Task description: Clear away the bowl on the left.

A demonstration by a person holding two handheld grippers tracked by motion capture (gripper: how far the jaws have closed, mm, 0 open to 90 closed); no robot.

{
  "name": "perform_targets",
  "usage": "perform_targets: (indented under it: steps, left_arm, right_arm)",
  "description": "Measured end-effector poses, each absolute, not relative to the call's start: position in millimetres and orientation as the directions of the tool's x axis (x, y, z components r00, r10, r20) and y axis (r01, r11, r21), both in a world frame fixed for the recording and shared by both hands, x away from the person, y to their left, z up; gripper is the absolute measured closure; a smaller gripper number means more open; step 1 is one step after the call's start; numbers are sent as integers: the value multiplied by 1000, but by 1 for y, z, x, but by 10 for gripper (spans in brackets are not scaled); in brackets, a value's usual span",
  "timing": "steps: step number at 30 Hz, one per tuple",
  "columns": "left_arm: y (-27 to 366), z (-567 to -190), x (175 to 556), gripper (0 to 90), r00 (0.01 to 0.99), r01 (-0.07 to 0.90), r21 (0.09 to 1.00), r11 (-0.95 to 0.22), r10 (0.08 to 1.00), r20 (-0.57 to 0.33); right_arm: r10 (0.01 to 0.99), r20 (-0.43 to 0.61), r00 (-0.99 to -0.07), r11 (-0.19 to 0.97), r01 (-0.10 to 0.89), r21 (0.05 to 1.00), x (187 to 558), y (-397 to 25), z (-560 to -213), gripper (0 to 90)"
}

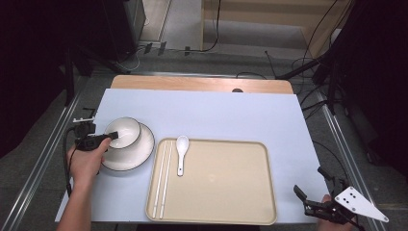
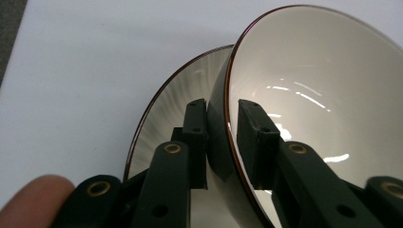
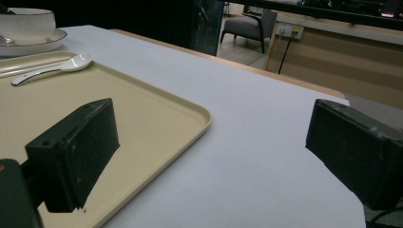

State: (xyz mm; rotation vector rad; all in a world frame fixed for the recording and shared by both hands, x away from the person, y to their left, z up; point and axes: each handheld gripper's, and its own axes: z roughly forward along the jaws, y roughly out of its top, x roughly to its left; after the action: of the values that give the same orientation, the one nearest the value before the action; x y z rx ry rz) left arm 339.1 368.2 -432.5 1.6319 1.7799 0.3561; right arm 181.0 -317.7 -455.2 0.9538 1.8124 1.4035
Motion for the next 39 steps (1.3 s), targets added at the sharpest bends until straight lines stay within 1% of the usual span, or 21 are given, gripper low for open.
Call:
perform_targets:
  steps: [1,3,8,20,26,29,39]
  left_arm:
    - [371,-433,338,769,23,768,617,173,955,-297]
    - [374,-436,337,789,12,761,614,209,942,-336]
    - [368,-433,336,809,13,742,639,201,949,-314]
    - [367,-430,329,831,44,713,680,172,957,-288]
    - [368,-430,328,831,54,716,678,167,955,-292]
    - [369,-428,326,831,61,714,680,166,953,-297]
    - [367,-417,315,831,92,693,701,168,944,-318]
  right_arm:
    - [848,-58,-526,163,156,974,181,-318,-455,37]
    - [848,-57,-527,163,156,974,181,-318,-455,37]
    - [848,-59,-527,166,158,973,182,-317,-455,37]
    - [847,-55,-529,161,156,975,182,-317,-455,37]
    - [848,-46,-528,146,149,978,181,-318,-455,37]
    - [846,-56,-530,142,122,982,179,-319,-454,37]
    - [846,-41,-531,127,126,984,179,-319,-454,37]
